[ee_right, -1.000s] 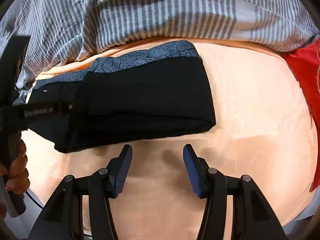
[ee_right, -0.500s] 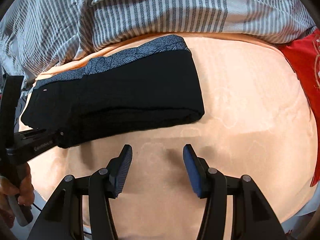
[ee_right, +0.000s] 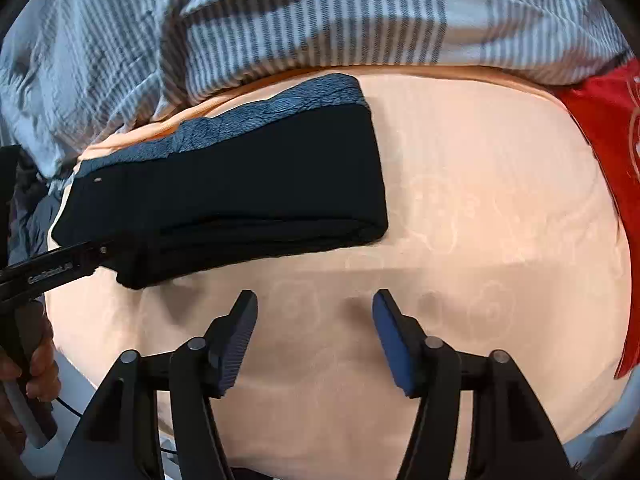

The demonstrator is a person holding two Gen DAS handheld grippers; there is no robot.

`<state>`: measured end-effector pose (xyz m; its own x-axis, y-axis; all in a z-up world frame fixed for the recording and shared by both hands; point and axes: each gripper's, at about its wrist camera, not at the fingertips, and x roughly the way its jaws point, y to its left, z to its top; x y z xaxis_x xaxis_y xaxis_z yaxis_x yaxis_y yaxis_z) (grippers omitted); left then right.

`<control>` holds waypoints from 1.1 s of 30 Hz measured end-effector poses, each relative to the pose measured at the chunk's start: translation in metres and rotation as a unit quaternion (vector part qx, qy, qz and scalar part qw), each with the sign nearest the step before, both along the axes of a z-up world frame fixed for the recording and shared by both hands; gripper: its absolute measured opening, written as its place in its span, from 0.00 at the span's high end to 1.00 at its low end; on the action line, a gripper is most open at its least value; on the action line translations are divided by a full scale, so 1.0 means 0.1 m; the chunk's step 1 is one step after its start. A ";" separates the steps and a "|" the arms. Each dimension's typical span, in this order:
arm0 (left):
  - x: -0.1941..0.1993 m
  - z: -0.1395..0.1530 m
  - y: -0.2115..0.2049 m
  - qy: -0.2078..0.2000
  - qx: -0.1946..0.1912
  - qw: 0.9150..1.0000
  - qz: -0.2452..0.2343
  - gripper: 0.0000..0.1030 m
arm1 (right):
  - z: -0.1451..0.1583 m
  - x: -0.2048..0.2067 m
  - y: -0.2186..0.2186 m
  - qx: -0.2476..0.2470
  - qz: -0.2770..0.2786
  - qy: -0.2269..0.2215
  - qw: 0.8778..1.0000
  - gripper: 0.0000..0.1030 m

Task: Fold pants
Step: 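Move both open grippers over the folded black trousers toward the waistband end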

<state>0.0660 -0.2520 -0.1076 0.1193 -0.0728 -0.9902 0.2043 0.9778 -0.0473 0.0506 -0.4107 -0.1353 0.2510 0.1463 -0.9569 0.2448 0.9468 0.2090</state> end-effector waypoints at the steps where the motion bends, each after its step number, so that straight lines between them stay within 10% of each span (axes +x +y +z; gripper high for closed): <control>1: -0.02 0.01 0.02 0.002 0.007 1.000 0.006 0.18 | 0.00 0.00 0.00 0.001 0.004 0.000 1.000 0.36; 19: -0.27 -0.02 0.77 0.010 0.036 0.991 0.130 0.18 | 0.00 0.51 0.84 -0.020 0.193 -0.037 0.980 0.36; 33: 0.48 -0.22 2.37 0.020 -0.014 0.981 0.192 0.18 | -0.05 0.98 2.00 -0.044 0.189 -0.007 0.981 0.35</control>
<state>0.1140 -0.0151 -0.1297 0.1034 -0.0567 -0.9930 -0.1814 0.9806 -0.0749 0.1484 -0.2111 -0.1406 0.2088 0.1491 -0.9665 -0.1293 0.9838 0.1238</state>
